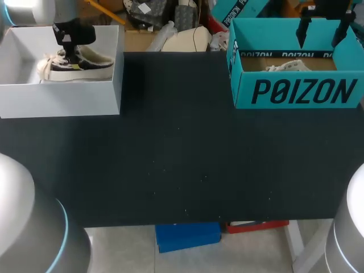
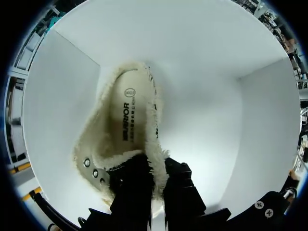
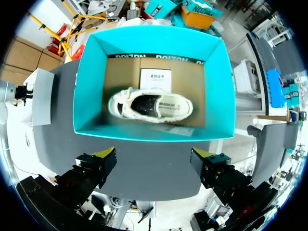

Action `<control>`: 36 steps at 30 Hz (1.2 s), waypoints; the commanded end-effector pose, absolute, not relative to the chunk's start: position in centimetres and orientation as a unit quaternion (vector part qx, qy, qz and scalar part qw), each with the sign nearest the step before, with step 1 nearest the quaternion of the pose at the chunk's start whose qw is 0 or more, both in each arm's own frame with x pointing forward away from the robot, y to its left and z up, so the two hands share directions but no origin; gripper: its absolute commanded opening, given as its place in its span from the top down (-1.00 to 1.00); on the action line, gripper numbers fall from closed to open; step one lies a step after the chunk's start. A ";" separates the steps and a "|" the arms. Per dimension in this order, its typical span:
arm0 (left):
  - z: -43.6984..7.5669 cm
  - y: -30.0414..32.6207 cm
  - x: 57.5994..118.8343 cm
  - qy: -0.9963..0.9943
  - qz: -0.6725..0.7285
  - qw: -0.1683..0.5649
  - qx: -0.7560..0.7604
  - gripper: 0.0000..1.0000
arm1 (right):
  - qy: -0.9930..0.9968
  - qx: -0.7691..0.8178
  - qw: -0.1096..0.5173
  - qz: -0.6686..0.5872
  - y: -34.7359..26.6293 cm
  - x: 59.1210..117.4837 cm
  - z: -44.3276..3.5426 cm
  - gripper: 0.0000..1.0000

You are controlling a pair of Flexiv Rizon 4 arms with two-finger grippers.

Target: Take the shoe out of the shoebox, open the shoe tongue, remove and reinsert the insole, then place the shoe into the shoebox

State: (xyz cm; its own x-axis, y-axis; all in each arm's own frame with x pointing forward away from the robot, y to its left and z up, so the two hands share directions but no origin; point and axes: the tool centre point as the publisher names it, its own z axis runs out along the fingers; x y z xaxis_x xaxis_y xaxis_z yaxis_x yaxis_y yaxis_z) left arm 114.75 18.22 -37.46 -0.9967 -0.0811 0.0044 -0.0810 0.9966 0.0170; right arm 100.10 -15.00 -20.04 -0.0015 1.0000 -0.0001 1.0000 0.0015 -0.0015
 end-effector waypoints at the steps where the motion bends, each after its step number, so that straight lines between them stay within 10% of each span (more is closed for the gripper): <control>1: -33.8 18.3 112.9 -0.999 -0.015 -0.027 0.039 1.00 | -0.707 -0.707 0.001 0.000 -15.0 100.1 -20.0 -1.00; 36: -7.3 5.8 98.8 -0.972 0.050 -0.199 -0.117 1.00 | -0.707 -0.707 0.001 0.000 -15.0 100.1 -20.0 -1.00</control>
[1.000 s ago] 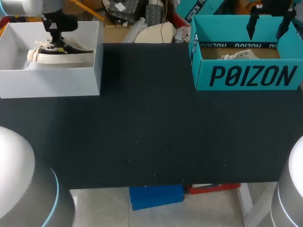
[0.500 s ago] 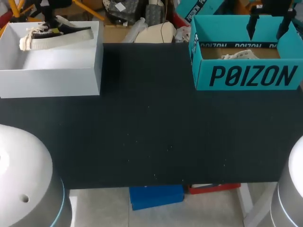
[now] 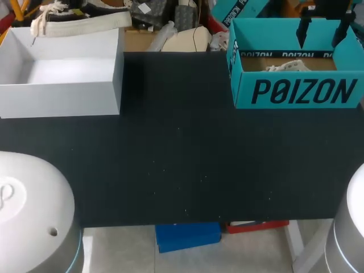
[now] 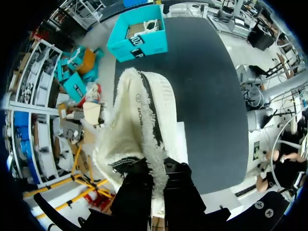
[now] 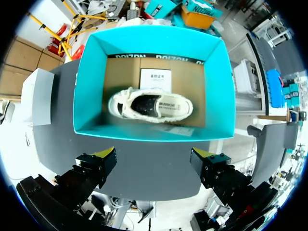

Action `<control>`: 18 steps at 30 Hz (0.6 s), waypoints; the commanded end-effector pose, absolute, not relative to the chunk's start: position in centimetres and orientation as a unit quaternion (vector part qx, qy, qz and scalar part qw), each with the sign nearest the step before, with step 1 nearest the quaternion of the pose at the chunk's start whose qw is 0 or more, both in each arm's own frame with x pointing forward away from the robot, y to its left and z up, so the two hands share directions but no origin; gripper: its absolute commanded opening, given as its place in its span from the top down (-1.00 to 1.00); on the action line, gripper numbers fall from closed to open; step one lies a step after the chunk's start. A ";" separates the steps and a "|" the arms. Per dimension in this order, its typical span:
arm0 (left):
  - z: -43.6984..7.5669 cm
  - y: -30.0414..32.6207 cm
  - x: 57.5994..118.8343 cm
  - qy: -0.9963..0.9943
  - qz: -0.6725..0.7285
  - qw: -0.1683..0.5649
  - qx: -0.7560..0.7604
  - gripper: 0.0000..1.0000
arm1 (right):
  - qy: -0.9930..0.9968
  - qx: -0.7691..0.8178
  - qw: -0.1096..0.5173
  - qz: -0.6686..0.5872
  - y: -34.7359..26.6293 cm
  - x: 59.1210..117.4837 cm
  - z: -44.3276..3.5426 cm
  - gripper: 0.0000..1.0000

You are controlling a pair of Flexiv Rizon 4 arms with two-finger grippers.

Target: Take the shoe out of the shoebox, open the shoe tongue, remove and reinsert the insole, then place the shoe into the shoebox

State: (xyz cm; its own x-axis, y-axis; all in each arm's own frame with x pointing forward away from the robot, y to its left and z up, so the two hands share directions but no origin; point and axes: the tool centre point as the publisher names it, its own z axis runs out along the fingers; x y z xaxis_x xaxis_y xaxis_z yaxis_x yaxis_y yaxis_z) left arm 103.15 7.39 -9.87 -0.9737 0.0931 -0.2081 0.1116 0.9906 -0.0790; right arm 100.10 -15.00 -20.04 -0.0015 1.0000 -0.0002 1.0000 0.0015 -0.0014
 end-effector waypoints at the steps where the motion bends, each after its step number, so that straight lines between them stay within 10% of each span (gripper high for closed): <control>1: -7.3 5.1 98.3 0.966 -0.058 0.197 0.157 1.00 | -0.707 -0.707 0.001 0.000 -15.0 100.1 -20.0 -1.00; 18: -9.5 1.5 94.3 0.963 -0.083 0.181 0.183 1.00 | -0.707 -0.707 0.001 0.000 -15.0 100.1 -20.0 -1.00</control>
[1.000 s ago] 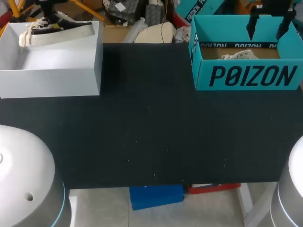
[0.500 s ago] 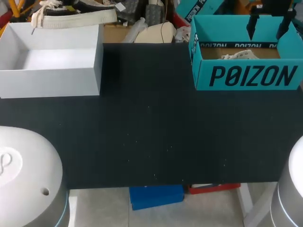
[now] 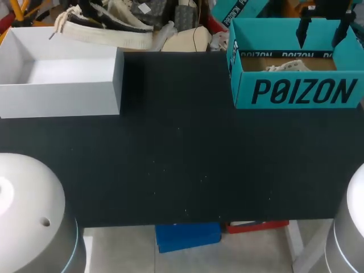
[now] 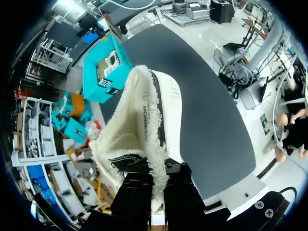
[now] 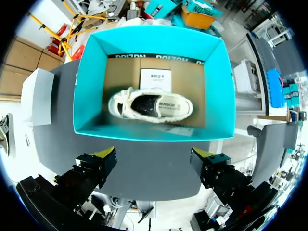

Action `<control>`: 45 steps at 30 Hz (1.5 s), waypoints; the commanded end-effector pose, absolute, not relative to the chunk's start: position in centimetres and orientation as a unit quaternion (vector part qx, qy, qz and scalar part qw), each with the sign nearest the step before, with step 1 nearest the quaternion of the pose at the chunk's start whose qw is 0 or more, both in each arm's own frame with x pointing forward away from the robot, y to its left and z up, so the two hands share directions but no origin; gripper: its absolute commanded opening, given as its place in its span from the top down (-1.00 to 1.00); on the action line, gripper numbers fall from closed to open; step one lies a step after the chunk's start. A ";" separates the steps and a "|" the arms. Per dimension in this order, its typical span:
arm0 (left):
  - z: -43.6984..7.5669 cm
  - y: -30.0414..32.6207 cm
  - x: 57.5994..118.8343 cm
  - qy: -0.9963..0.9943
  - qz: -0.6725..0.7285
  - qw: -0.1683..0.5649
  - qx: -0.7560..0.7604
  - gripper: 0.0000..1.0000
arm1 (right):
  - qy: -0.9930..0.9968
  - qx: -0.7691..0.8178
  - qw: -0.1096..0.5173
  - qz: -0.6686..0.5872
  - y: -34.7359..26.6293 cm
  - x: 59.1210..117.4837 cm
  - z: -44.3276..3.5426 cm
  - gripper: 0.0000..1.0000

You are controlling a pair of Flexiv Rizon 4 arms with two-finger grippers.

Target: Take the shoe out of the shoebox, open the shoe tongue, remove and reinsert the insole, then place the shoe into the shoebox

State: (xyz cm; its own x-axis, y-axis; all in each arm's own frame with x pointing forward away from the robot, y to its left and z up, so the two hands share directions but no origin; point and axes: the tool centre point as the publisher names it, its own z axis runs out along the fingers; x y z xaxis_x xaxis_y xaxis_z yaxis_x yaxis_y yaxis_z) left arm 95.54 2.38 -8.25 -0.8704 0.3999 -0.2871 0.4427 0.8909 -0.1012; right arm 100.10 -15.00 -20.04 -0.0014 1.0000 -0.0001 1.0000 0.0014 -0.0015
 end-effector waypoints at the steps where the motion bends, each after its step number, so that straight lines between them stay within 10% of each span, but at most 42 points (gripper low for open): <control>1: -10.0 1.2 93.9 0.967 -0.078 0.175 0.170 1.00 | -0.707 -0.707 0.001 0.000 -15.0 100.1 -20.0 -1.00; 45: -28.4 -12.2 85.2 0.989 -0.025 0.084 0.116 1.00 | -0.707 -0.707 0.001 0.000 -15.0 100.1 -20.0 -1.00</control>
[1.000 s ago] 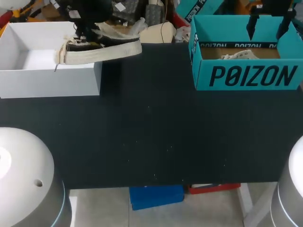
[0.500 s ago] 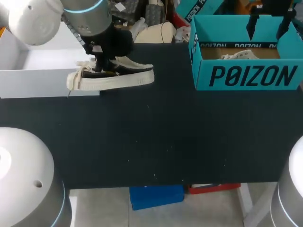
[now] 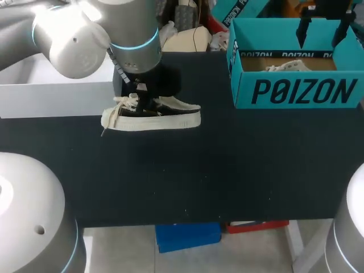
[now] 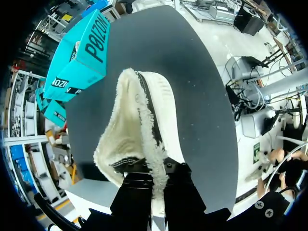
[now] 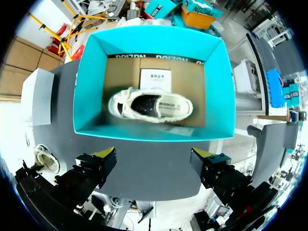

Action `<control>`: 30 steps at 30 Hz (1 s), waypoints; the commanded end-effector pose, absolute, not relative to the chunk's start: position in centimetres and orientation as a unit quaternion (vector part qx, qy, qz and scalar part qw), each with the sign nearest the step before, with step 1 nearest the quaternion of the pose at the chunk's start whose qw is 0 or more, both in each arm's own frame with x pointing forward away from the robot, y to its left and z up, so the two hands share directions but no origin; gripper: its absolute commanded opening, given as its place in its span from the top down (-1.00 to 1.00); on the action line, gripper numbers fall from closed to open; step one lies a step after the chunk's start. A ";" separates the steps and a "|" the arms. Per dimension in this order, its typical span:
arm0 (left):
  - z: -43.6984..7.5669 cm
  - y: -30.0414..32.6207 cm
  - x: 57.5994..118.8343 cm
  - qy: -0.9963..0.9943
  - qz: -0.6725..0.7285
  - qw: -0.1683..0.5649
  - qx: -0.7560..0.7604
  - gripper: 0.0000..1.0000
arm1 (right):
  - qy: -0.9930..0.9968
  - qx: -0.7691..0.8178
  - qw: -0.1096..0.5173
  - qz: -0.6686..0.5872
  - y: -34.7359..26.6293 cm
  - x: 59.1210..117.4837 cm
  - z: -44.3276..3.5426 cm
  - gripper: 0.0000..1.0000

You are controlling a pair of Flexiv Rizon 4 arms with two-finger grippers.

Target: Take the shoe out of the shoebox, open the shoe tongue, remove and reinsert the insole, then place the shoe into the shoebox

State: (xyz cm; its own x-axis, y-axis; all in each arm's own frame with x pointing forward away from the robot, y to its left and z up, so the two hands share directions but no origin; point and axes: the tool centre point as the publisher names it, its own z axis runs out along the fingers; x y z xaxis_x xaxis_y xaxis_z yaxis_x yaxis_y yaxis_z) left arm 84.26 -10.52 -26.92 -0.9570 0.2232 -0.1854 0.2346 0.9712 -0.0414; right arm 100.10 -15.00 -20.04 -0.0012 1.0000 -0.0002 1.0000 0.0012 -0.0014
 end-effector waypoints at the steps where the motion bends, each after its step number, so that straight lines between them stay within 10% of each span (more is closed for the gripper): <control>1: -28.6 -12.5 85.2 0.989 -0.027 0.083 0.121 1.00 | -0.707 -0.707 0.001 0.000 -15.0 100.1 -20.0 -1.00; 30: -35.2 -16.7 84.5 0.993 0.001 0.045 0.106 1.00 | -0.707 -0.707 0.001 0.000 -15.0 100.1 -20.0 -1.00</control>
State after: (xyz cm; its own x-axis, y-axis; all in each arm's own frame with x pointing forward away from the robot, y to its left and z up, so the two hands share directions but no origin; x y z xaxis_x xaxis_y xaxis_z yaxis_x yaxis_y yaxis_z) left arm 84.27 -16.38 -35.06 -0.9736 0.2078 -0.0948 0.2080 0.9781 0.0076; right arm 100.10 -14.99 -20.04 -0.0014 1.0000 -0.0002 1.0000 0.0014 -0.0015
